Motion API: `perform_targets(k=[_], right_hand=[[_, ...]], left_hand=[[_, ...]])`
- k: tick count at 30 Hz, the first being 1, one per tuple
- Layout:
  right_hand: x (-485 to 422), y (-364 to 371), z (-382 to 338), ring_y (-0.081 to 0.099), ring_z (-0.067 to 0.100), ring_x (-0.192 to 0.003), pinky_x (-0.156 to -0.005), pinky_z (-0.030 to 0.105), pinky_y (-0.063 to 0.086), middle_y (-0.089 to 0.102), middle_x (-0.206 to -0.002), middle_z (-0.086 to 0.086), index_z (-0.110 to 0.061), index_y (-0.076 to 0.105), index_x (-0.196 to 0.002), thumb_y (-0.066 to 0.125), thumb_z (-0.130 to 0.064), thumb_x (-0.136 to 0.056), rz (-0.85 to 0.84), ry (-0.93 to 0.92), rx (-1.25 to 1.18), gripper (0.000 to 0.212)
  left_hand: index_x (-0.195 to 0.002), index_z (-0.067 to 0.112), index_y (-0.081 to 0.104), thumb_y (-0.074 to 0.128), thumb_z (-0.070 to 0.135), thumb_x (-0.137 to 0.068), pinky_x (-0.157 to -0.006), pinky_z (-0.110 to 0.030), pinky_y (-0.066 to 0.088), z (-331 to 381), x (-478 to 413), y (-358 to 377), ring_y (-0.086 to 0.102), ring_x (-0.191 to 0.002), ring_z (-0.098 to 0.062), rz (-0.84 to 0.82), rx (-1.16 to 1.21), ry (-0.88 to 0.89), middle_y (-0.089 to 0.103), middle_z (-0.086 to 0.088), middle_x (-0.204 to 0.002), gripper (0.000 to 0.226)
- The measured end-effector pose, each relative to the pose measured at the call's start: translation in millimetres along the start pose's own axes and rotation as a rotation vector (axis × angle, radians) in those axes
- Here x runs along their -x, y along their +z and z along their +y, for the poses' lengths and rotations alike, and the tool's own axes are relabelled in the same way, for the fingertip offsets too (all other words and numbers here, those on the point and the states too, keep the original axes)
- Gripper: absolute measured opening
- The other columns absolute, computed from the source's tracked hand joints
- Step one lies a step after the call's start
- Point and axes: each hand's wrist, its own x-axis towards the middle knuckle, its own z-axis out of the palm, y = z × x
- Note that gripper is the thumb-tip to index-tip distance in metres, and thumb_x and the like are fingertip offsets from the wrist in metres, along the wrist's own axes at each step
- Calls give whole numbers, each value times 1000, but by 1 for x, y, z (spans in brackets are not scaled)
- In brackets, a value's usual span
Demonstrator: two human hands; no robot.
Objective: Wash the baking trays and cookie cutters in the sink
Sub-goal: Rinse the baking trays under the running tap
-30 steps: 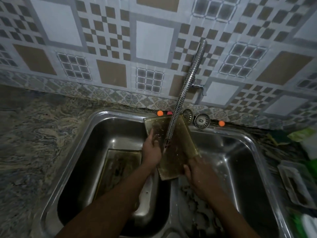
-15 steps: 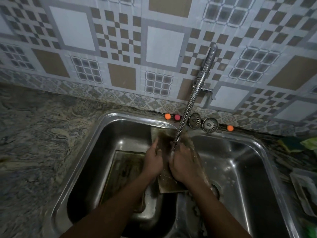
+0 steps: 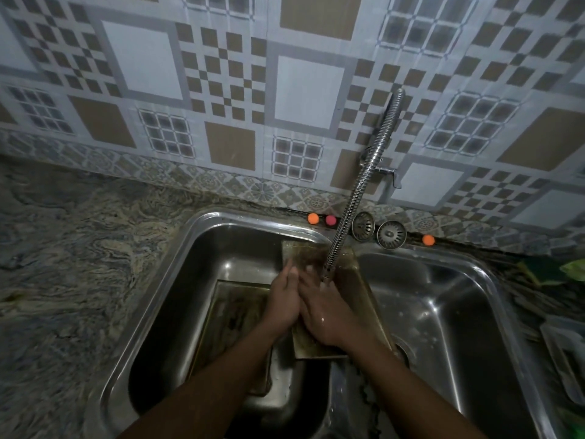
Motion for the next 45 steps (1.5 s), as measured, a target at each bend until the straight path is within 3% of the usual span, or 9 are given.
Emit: perform_targets(k=[3, 6, 12, 17, 20, 28, 36, 40, 45], right_hand=[[34, -7, 11, 2, 9, -149, -122, 38, 2, 9, -162, -17, -39, 12, -153, 22, -52, -100, -18, 41, 42, 56], [43, -13, 41, 8, 22, -150, -121, 41, 12, 15, -162, -2, -24, 23, -153, 17, -63, -94, 99, 386, 140, 71], [50, -10, 63, 27, 22, -144, -116, 29, 17, 35, -155, 6, -12, 45, -144, 44, -27, -102, 384, 510, -295, 44], [45, 21, 66, 31, 23, -143, -118, 36, 24, 36, -153, 12, -6, 42, -144, 44, -24, -103, 460, 640, -570, 46], [45, 40, 65, 37, 22, -139, -116, 35, 28, 39, -152, 10, -12, 39, -146, 43, -20, -103, 421, 725, -748, 44], [59, 34, 67, 50, 23, -127, -106, 43, 42, 53, -139, 7, -14, 50, -140, 45, -42, -94, 564, 766, -760, 54], [89, 27, 84, 49, 29, -126, -105, 43, 42, 51, -139, 9, -12, 47, -140, 67, -19, -89, 592, 983, -652, 55], [97, -3, 64, 71, 22, -84, -76, 36, 58, 76, -92, 4, -11, 69, -107, 52, -11, -97, 450, 893, -1009, 21], [81, -40, 28, 70, 1, -87, -76, 16, 54, 74, -99, -4, -20, 64, -114, 53, -3, -96, 497, 617, -1169, 27]], left_hand=[[-148, 21, 41, 47, 30, -100, -111, -40, 41, -2, 3, 5, 55, -126, -20, 7, -19, -3, 57, -4, -139, 49], [-149, 24, 40, 50, 15, -99, -102, -44, 46, 11, 13, 20, 57, -122, -35, -48, -103, 18, 61, -13, -134, 52], [-124, 18, 59, 57, 16, -91, -78, -12, 50, 45, 15, 43, 66, -87, -6, -119, -242, 74, 70, 10, -101, 33], [-140, 28, 44, 48, 26, -74, -95, -43, 52, 40, 23, 62, 62, -111, -23, -240, -449, 123, 61, -8, -130, 67], [-155, 32, 23, 50, 23, -92, -112, -40, 37, 39, 32, 72, 41, -137, -30, -344, -725, 137, 34, -11, -155, 68], [-154, 34, 23, 47, 15, -93, -106, -44, 43, 31, 36, 82, 44, -131, -30, -336, -784, 235, 32, -7, -150, 68], [-142, 19, 46, 57, 5, -88, -87, -22, 48, 20, 23, 47, 58, -114, -22, -228, -588, 147, 54, 0, -130, 57], [-132, 28, 60, 79, 15, -76, -92, -24, 54, 7, 7, 20, 66, -102, -9, -142, -388, 84, 69, 5, -117, 61], [-139, 32, 52, 76, 28, -83, -110, -26, 30, 14, 6, 9, 37, -135, -25, -1, -657, 83, 31, -9, -148, 61]])
